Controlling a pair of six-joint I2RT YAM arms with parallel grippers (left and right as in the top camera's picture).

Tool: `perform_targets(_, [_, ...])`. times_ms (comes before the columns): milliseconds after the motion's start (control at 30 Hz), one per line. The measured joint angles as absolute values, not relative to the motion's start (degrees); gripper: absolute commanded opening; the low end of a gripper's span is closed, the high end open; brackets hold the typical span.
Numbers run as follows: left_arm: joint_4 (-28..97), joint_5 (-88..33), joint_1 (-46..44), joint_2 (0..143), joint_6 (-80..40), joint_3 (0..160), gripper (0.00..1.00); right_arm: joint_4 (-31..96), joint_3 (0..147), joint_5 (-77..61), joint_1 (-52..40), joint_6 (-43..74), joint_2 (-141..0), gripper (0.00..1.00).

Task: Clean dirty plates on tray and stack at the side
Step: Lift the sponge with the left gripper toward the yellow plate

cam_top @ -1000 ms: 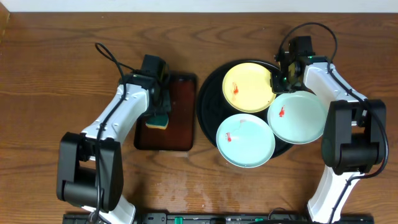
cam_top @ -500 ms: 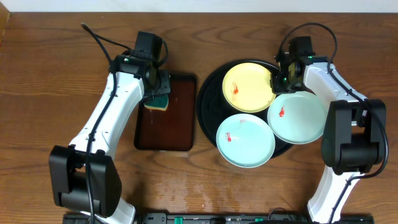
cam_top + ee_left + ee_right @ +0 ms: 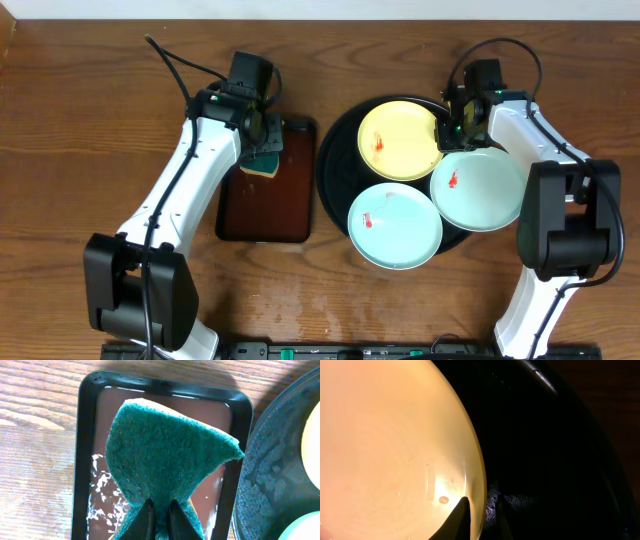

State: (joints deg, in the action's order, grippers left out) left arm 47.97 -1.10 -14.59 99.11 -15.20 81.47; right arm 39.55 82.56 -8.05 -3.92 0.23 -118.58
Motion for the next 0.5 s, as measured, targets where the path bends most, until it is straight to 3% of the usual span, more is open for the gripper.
perform_targets(500, [48.0,-1.1,-14.6,99.1,-15.2,81.5,0.07,39.6,82.6,-8.6,-3.9,0.2,-118.6,0.19])
